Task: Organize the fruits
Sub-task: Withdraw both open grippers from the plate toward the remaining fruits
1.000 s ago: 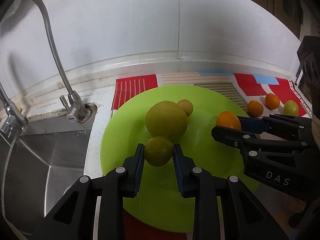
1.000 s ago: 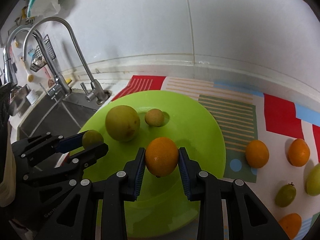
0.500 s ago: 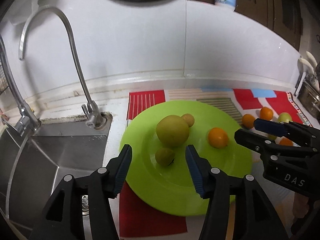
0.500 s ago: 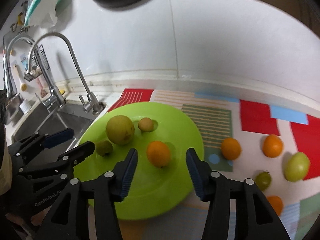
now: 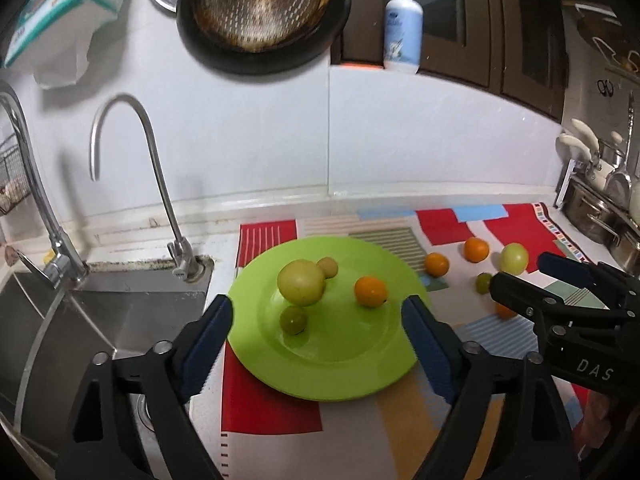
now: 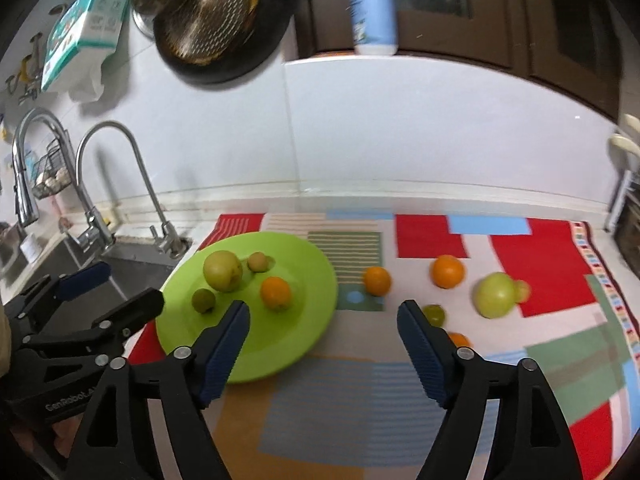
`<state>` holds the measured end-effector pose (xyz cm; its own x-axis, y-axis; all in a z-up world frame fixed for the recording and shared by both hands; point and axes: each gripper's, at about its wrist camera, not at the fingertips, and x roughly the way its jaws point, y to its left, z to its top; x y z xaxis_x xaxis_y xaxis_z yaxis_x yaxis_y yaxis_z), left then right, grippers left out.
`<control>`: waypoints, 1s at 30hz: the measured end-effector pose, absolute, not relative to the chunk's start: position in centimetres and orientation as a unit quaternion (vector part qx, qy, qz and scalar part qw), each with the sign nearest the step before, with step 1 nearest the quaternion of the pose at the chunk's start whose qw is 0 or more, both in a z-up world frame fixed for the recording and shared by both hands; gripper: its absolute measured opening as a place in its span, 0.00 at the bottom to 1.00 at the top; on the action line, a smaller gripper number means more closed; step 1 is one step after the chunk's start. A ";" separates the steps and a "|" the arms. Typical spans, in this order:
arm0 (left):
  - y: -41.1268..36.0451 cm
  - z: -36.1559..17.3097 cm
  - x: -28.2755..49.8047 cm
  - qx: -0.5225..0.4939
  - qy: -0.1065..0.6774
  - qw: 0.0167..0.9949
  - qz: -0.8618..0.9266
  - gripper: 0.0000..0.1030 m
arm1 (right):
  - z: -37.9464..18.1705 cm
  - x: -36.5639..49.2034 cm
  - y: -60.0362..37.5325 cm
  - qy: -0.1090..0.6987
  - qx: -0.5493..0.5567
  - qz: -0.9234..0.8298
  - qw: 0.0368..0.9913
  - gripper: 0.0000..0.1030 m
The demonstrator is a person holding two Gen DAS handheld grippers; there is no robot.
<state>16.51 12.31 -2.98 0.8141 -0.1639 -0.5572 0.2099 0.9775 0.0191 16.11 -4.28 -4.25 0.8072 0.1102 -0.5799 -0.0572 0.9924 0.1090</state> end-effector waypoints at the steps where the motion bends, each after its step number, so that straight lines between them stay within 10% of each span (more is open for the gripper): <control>1: 12.1 -2.6 16.1 0.039 0.284 0.953 -0.098 0.88 | -4.0 15.6 -4.6 0.304 0.041 0.039 0.951 0.75; 30: -0.2 0.2 9.0 0.042 0.244 0.967 -0.056 0.94 | -1.5 9.2 -16.7 0.258 0.017 0.053 0.965 0.76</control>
